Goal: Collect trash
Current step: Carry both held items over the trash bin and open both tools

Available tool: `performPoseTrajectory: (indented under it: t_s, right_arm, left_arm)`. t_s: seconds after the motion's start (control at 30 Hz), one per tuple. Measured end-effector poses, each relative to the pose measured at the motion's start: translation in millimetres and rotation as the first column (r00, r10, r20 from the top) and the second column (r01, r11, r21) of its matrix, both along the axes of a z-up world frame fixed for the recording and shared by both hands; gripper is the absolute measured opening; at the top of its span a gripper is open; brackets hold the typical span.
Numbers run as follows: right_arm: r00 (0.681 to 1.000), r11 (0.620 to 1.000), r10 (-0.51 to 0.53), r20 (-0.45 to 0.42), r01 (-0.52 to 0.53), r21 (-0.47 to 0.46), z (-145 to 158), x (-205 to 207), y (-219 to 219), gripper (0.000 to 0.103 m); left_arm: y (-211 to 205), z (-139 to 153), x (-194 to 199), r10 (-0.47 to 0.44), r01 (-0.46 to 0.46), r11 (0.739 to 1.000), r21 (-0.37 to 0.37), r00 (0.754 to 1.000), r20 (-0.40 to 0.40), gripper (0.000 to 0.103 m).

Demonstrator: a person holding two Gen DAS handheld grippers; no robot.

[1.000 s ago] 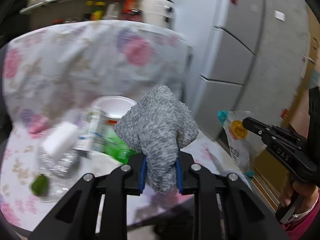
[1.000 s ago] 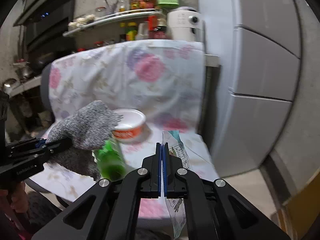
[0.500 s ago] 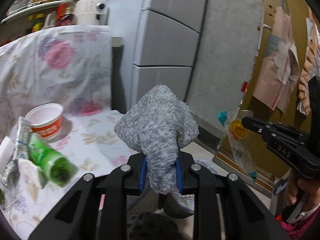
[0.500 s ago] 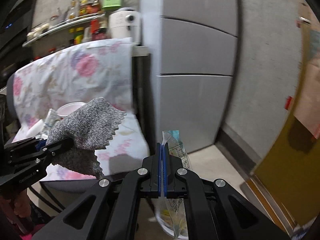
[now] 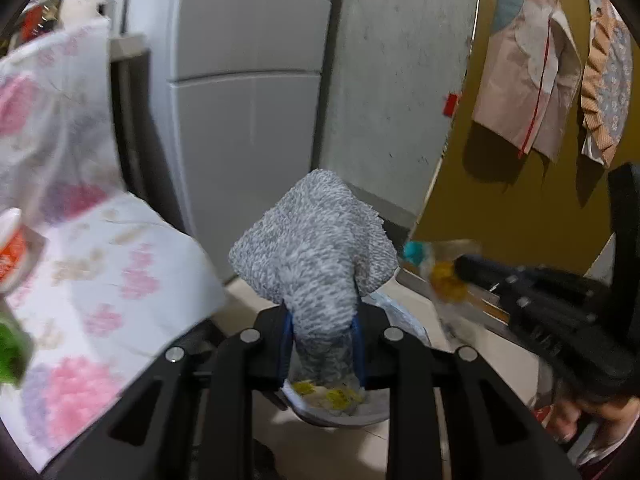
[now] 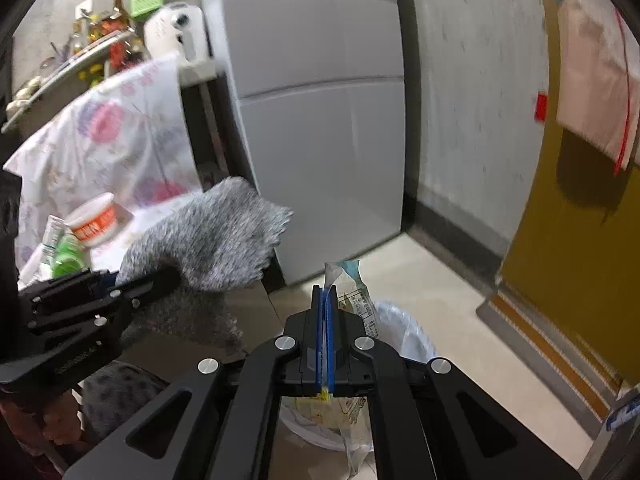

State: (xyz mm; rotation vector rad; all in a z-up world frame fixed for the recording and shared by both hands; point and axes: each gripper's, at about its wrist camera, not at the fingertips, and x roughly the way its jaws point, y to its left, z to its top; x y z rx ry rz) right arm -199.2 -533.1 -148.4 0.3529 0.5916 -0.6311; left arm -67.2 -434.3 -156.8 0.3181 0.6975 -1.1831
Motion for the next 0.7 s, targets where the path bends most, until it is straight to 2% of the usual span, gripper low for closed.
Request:
performPoseTrajectory:
  t_s: [0.17, 0.23, 0.37, 0.43, 0.5, 0.53, 0.57, 0.7]
  right_arm:
    - [1.0, 0.997, -0.029, -0.009, 0.03, 0.073, -37, 3, -32, 0.003]
    - [0.999, 0.995, -0.048, -0.018, 0.049, 0.092, -50, 4, -46, 0.006]
    - [0.996, 0.984, -0.078, -0.043, 0.083, 0.155, -74, 9, -68, 0.007]
    - [0.995, 0.979, -0.087, -0.056, 0.096, 0.178, -81, 9, -74, 0.007]
    - [0.995, 0.976, -0.082, -0.056, 0.092, 0.198, -84, 7, -76, 0.009]
    - [0.995, 0.975, -0.08, -0.056, 0.09, 0.203, -85, 6, -76, 0.018]
    - [0.994, 0.976, -0.084, -0.064, 0.095, 0.195, -84, 5, -75, 0.021]
    - [0.994, 0.982, -0.073, -0.079, 0.086, 0.168, -73, 3, -67, 0.026]
  left_arm:
    - [-27, -20, 7, -0.019, 0.02, 0.999, 0.033, 0.999, -0.03, 0.027]
    - [-35, -26, 10, -0.027, 0.028, 0.999, 0.042, 0.999, -0.038, 0.034]
    - [-49, -38, 18, -0.044, 0.048, 0.996, 0.07, 0.997, -0.058, 0.049]
    - [-51, -44, 19, -0.045, 0.05, 0.995, 0.084, 0.997, -0.06, 0.049]
    - [-49, -45, 21, -0.042, 0.047, 0.995, 0.085, 0.997, -0.063, 0.052]
    - [-47, -44, 22, -0.037, 0.043, 0.995, 0.085, 0.997, -0.062, 0.053]
    - [-44, -43, 25, -0.031, 0.036, 0.996, 0.085, 0.998, -0.062, 0.053]
    - [-35, -36, 33, 0.008, -0.003, 0.997, 0.073, 0.998, -0.069, 0.053]
